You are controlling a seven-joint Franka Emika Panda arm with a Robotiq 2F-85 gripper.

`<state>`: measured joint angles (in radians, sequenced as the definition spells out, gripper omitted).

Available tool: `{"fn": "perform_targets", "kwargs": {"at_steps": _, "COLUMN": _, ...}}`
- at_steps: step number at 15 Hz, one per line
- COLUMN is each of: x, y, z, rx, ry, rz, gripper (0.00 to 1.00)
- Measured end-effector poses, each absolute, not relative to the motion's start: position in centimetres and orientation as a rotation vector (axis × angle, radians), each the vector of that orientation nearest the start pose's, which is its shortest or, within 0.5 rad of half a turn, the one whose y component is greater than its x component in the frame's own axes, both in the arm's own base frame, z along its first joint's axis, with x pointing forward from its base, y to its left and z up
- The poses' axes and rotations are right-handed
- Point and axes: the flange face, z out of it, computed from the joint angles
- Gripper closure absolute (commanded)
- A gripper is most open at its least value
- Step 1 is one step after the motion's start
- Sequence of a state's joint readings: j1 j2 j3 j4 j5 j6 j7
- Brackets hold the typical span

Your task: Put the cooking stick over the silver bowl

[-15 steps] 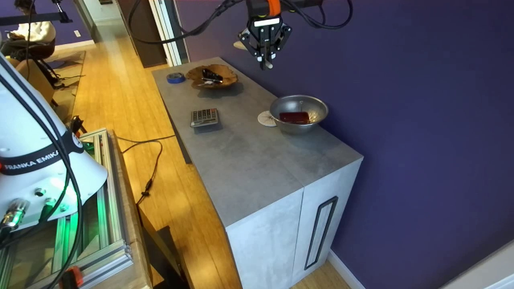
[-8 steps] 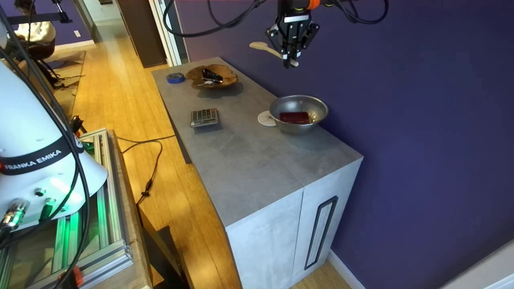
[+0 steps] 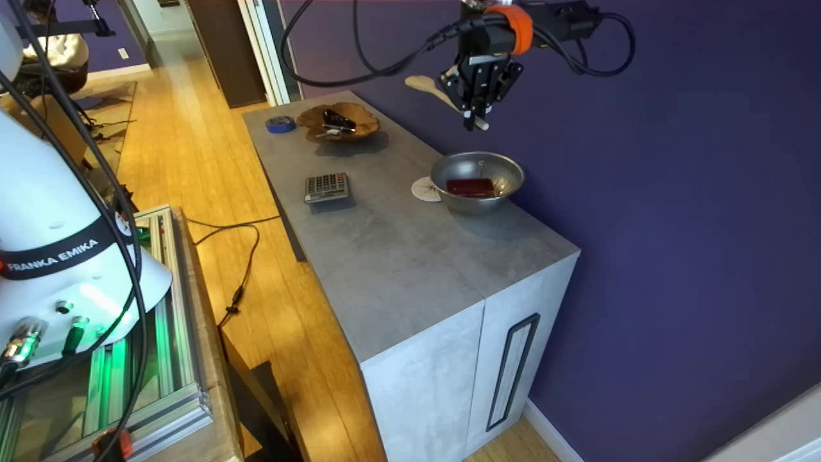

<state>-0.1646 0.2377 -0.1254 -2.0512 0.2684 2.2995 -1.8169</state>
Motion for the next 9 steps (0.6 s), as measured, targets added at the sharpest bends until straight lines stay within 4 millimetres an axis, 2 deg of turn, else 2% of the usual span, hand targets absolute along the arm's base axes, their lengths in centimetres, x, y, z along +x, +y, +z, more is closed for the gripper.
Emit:
{"fn": "perform_targets", "kwargs": {"at_steps": 4, "x": 56.7, "y": -18.0, "z": 30.0, "rx": -2.377, "ry": -1.895, "rz": -0.364, "gripper": 0.97}}
{"fn": "perform_targets", "kwargs": {"at_steps": 9, "x": 56.7, "y": -18.4, "z": 26.6, "rx": -2.348, "ry": -1.918, "rz": -0.355, "gripper": 0.97}}
